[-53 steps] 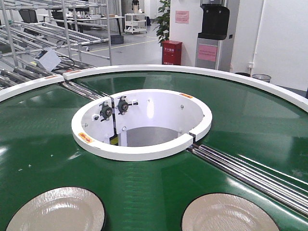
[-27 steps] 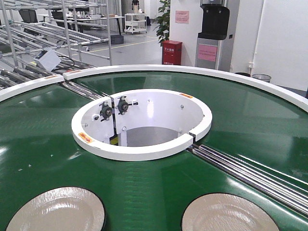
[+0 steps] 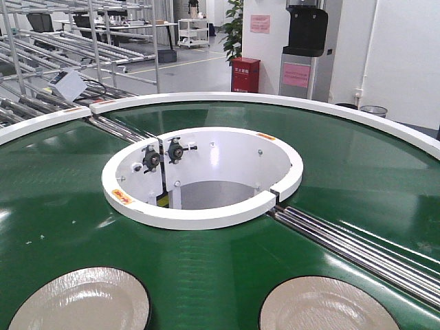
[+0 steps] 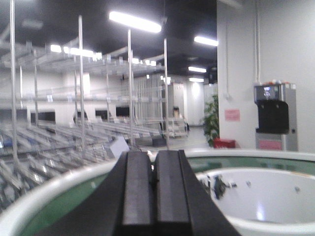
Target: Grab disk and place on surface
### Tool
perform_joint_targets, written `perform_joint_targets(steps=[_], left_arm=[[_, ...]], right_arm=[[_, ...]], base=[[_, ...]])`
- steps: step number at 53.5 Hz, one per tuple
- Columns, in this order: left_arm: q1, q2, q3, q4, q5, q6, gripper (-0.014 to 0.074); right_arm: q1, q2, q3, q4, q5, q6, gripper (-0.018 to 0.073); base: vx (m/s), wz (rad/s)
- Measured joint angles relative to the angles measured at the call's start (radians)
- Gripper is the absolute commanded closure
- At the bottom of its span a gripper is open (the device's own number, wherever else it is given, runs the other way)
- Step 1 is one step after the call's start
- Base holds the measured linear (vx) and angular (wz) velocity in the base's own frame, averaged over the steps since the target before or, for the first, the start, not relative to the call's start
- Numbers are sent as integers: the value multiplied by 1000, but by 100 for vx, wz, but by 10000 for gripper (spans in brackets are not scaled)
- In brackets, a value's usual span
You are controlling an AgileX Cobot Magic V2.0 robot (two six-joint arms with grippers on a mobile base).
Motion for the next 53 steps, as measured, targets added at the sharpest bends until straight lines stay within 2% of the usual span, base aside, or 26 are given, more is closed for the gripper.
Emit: perform_joint_targets(steps=[5, 12, 20, 29, 40, 47, 53], left_arm=[[0, 110, -207, 28, 64, 17, 598], [0, 323, -448, 32, 93, 17, 598], [0, 542, -604, 32, 119, 16, 598], [-10, 688, -633, 32, 152, 15, 598], [-18, 747, -634, 32, 222, 14, 589], [-18, 758, -635, 32, 236, 13, 547], [-18, 763, -637, 32, 238, 13, 468]], right_arm=[[0, 45, -168, 0, 3, -6, 566], [0, 198, -398, -7, 38, -59, 566], [0, 441, -575, -8, 70, -106, 566], [0, 675, -638, -8, 59, -112, 566], [0, 862, -640, -4, 49, -112, 551], [0, 910, -640, -3, 48, -112, 483], [0, 914, -640, -3, 46, -112, 365]], base=[[0, 0], [0, 0], [0, 0], [0, 0], [0, 0], [0, 0], [0, 0]])
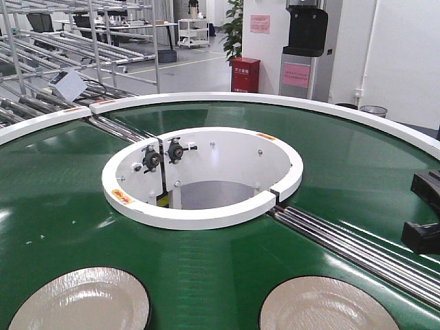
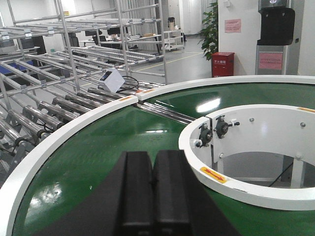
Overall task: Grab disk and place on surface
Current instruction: 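Lower both grippers toward the edges of two beige plates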
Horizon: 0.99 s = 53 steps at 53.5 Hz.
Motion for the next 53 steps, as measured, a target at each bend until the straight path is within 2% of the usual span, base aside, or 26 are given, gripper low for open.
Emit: perform_joint_targets(steps=[7, 13, 20, 29, 33, 39, 47, 50, 53], left_arm=[[0, 0, 0, 0, 1, 0, 320], [0, 0, 0, 0, 11, 0, 152], [0, 1, 0, 0, 13, 0, 31], [0, 7, 0, -1, 19, -1, 13], [0, 9, 0, -28, 32, -15, 13], [0, 18, -3, -95, 94, -25, 25], [0, 88, -3, -188, 225, -25, 57], [0, 141, -3, -231, 267, -5, 69], [0, 205, -3, -309, 315, 42, 82]], right_arm=[[0, 0, 0, 0, -3, 0, 135], [0, 0, 0, 0, -4, 0, -50], [0, 0, 0, 0, -5, 0, -158], [0, 0, 0, 7, -5, 14, -149], [0, 0, -3, 28, 17, 52, -125], [0, 11, -43, 69, 165, 106, -79], [0, 90, -118, 110, 387, 105, -3], [0, 132, -143, 137, 440, 86, 13], [0, 182, -171, 189, 504, 46, 21]], base=[[0, 0], [0, 0], [0, 0], [0, 0], [0, 0], [0, 0], [0, 0], [0, 0], [0, 0]])
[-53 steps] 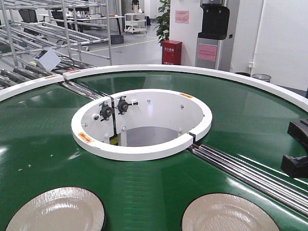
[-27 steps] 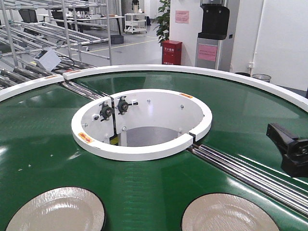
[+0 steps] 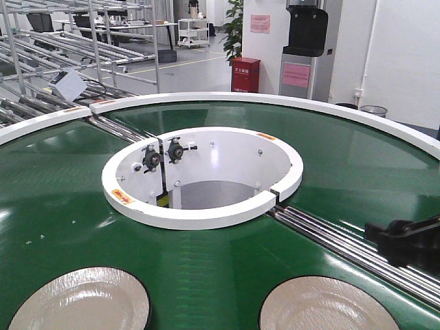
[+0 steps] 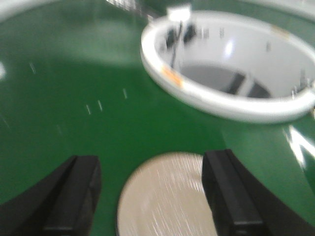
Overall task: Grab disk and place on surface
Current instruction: 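Lower both grippers toward the edges of two beige plates, then close both grippers on the plate rims and tilt them up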
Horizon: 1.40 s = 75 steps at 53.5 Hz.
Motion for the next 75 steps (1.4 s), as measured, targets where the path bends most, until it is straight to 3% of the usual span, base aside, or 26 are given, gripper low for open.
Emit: perform_joint_targets(steps=[4, 8, 12, 18, 27, 32, 38, 47, 59, 75], left_arm=[[0, 95, 0, -131, 52, 102, 97], [0, 205, 0, -325, 106, 269, 104], [0, 290, 0, -467, 134, 398, 104], [15, 375, 0, -602, 157, 528, 104], [155, 437, 0, -584, 158, 552, 104], [260, 470, 0, -538, 159, 553, 104], [332, 535, -1, -535, 159, 559, 104], [343, 665, -3, -617, 173, 666, 104], [344, 773, -11, -843, 222, 875, 104], [339, 797, -11, -916, 268, 922, 104]], right_arm=[[0, 59, -25, 116, 73, -83, 23], [0, 138, -39, 280, 133, -234, 23], [0, 191, -39, 427, 161, -372, 23], [-6, 254, -43, 571, 204, -519, 23], [-131, 322, -96, 639, 379, -585, 23], [-232, 338, -114, 697, 392, -602, 23], [-361, 344, -122, 773, 396, -634, 23], [-478, 356, -122, 844, 403, -656, 30], [-488, 356, -122, 872, 420, -688, 31], [-488, 356, -122, 875, 427, -693, 31]], base=[[0, 0], [0, 0], [0, 0], [0, 0], [0, 0], [0, 0], [0, 0], [0, 0], [0, 0], [0, 0]])
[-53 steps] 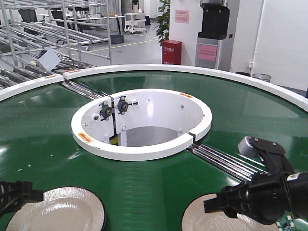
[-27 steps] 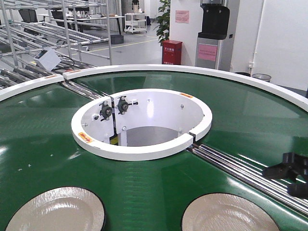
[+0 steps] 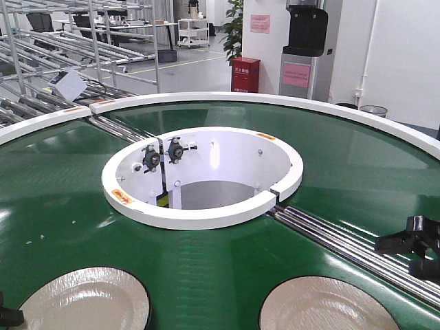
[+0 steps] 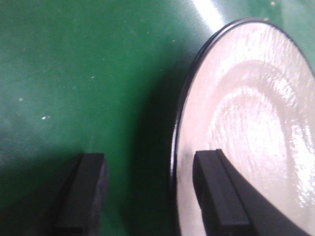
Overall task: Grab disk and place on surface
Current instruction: 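Close both grippers on the plate rims and tilt them up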
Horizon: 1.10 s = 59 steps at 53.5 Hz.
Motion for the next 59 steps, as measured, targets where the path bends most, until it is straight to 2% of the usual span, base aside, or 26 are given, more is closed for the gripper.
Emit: perform_joint_targets(steps=[12, 15, 19, 25, 31, 42, 51, 59], left_arm=[[-87, 22, 0, -21, 0, 24, 108], [-110, 45, 0, -21, 3, 24, 139], [-119, 58, -1, -27, 8, 28, 272], [-121, 65, -1, -70, 47, 28, 601], [-120, 60, -11, -133, 91, 36, 607], [-126, 73, -6, -201, 141, 68, 604], [-129, 52, 0, -292, 239, 126, 602], [-128, -19, 0, -372, 266, 135, 601]], right_arm=[[0, 0, 0, 6, 3, 0, 31], [0, 0, 0, 7, 3, 0, 31], [0, 0, 0, 7, 4, -1, 31], [0, 0, 0, 9, 12, -1, 31], [0, 0, 0, 7, 14, -1, 31], [0, 0, 0, -26, 11, 7, 31], [0, 0, 0, -131, -9, 49, 31], [0, 6, 0, -254, -27, 102, 31]], base=[[0, 0], [0, 0], [0, 0], [0, 0], [0, 0], [0, 0], [0, 0], [0, 0]])
